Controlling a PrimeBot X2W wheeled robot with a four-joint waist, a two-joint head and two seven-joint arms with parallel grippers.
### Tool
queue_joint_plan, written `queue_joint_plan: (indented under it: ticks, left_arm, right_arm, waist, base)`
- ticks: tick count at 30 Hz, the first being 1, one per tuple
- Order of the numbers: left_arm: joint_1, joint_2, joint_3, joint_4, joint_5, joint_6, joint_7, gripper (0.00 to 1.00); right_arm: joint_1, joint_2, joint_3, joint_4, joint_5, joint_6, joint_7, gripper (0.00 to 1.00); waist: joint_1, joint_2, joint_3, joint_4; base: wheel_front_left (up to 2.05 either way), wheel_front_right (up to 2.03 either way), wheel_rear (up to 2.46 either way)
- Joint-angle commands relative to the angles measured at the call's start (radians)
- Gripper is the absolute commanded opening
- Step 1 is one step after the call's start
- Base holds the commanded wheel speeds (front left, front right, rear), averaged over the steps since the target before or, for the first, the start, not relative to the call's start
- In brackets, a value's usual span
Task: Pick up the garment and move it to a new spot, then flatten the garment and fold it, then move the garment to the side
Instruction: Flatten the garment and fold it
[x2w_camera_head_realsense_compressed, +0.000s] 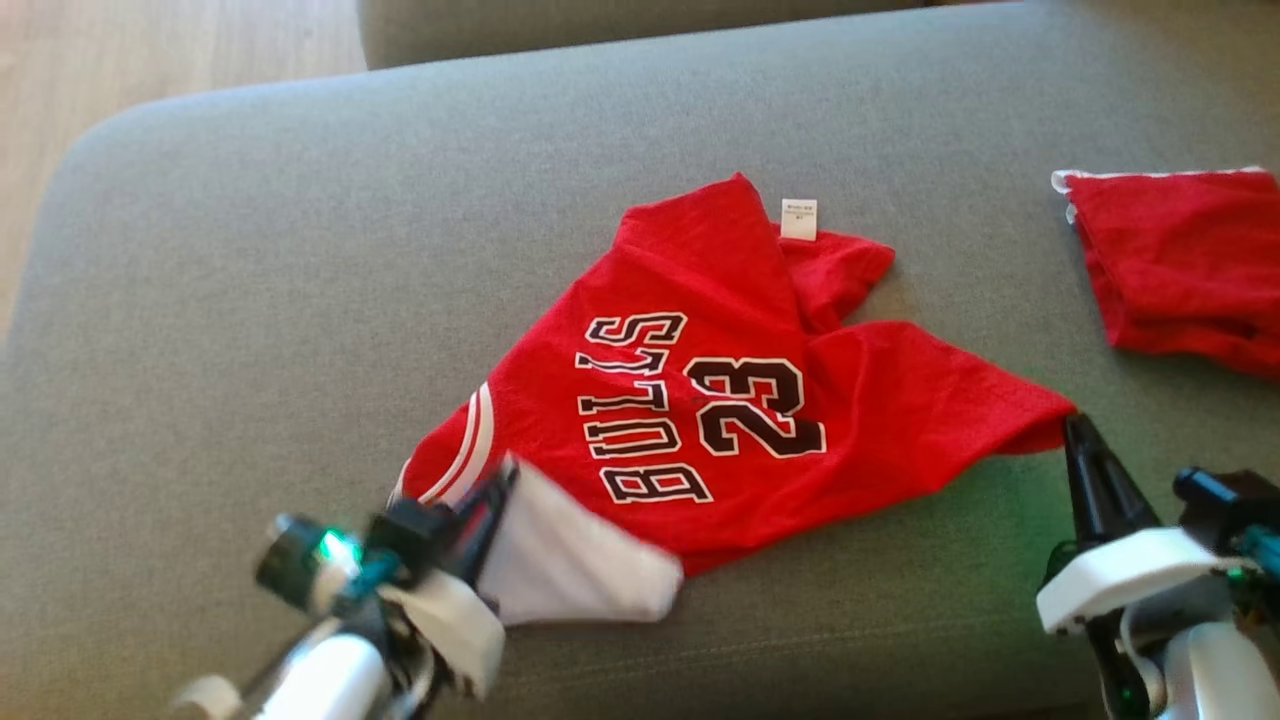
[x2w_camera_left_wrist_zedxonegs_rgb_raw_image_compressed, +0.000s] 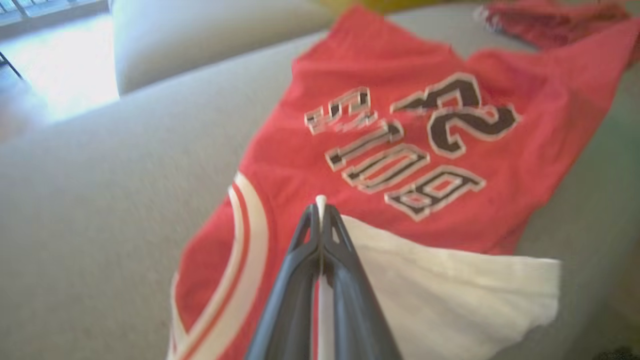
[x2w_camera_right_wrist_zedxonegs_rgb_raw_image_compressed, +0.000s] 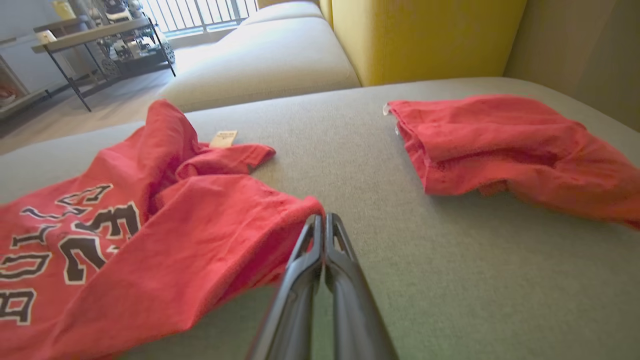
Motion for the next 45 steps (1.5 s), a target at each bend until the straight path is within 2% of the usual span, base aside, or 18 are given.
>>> queue_joint_plan:
  ticks: [1,6,7,10,15,18,21,24,27,30,33,36,41,45]
  left_arm:
    - [-0.068,0.040,0.067,-0.083,-0.009,0.012,-0.027,0.00]
    - [-0.176,0.107,0.179,-0.253,-0.055,-0.001,-0.057,0.00]
    - [-0.176,0.107,0.179,-0.253,-0.055,-0.001,-0.057,0.00]
    - [-0.287,0.153,0.239,-0.289,-0.081,-0.024,-0.048,0.00]
    - [-0.588,0.210,0.264,-0.214,-0.074,-0.070,-0.028,0.00]
    - [-0.801,0.197,0.274,-0.100,-0.070,-0.079,-0.052,0.00]
    - [-1.030,0.163,0.267,0.022,-0.022,-0.077,-0.080,0.00]
    - [-1.218,0.140,0.258,0.110,0.058,-0.054,-0.094,0.00]
    - [-1.340,0.147,0.267,0.076,0.134,-0.027,-0.095,0.00]
    - [-1.416,0.165,0.288,-0.015,0.182,0.005,-0.095,0.00]
    - [-1.424,0.172,0.316,-0.150,0.189,0.029,-0.095,0.00]
    - [-1.337,0.175,0.332,-0.271,0.175,0.029,-0.095,0.00]
    - [-1.031,0.159,0.359,-0.405,0.149,0.041,-0.095,0.00]
    - [-0.755,0.124,0.398,-0.474,0.119,0.029,-0.095,0.00]
  right_arm:
    - [-0.060,-0.008,0.030,-0.055,0.020,0.000,0.008,0.00]
    - [-0.168,-0.034,0.062,-0.115,0.066,0.000,0.066,0.00]
    - [-0.168,-0.034,0.062,-0.115,0.066,0.000,0.066,0.00]
    - [-0.288,-0.059,0.089,-0.122,0.091,0.000,0.102,0.00]
    - [-0.573,-0.100,0.134,-0.042,0.117,0.000,0.167,0.00]
    - [-0.783,-0.124,0.150,0.074,0.136,0.000,0.187,0.00]
    - [-1.003,-0.149,0.159,0.193,0.124,0.000,0.158,0.00]
    - [-1.195,-0.145,0.174,0.314,0.097,0.000,0.077,0.00]
    - [-1.349,-0.126,0.169,0.422,0.061,0.000,-0.027,0.00]
    - [-1.461,-0.128,0.168,0.469,0.026,0.000,-0.087,0.00]
    - [-1.501,-0.151,0.176,0.442,0.012,0.000,-0.102,0.00]
    - [-1.449,-0.184,0.199,0.348,0.025,0.000,-0.103,0.00]
    - [-1.198,-0.244,0.256,0.254,0.060,0.000,-0.104,0.00]
    - [-0.946,-0.270,0.255,0.205,0.117,0.000,-0.104,0.00]
  waist:
    - [0.0000,0.0000,-0.012,0.007]
    - [0.0000,0.0000,-0.021,0.013]
    - [0.0000,0.0000,-0.021,0.013]
    - [0.0000,0.0000,-0.011,0.007]
    - [0.0000,0.0000,0.056,0.000]
    - [0.0000,0.0000,0.118,-0.006]
    - [0.0000,0.0000,0.189,-0.012]
    - [0.0000,0.0000,0.234,-0.037]
    - [0.0000,0.0000,0.274,-0.067]
    - [0.0000,0.0000,0.336,-0.069]
    - [0.0000,0.0000,0.406,-0.042]
    - [0.0000,0.0000,0.465,-0.007]
    - [0.0000,0.0000,0.460,0.040]
    - [0.0000,0.0000,0.408,0.057]
  base:
    - [0.00,0.00,0.00]
    - [0.00,0.00,0.00]
    - [0.00,0.00,0.00]
    - [0.00,0.00,0.00]
    - [0.00,0.00,0.00]
    - [0.00,0.00,0.00]
    - [0.00,0.00,0.00]
    - [0.00,0.00,0.00]
    - [0.00,0.00,0.00]
    - [0.00,0.00,0.00]
    - [0.00,0.00,0.00]
    - [0.00,0.00,0.00]
    - [0.00,0.00,0.00]
    - [0.00,0.00,0.00]
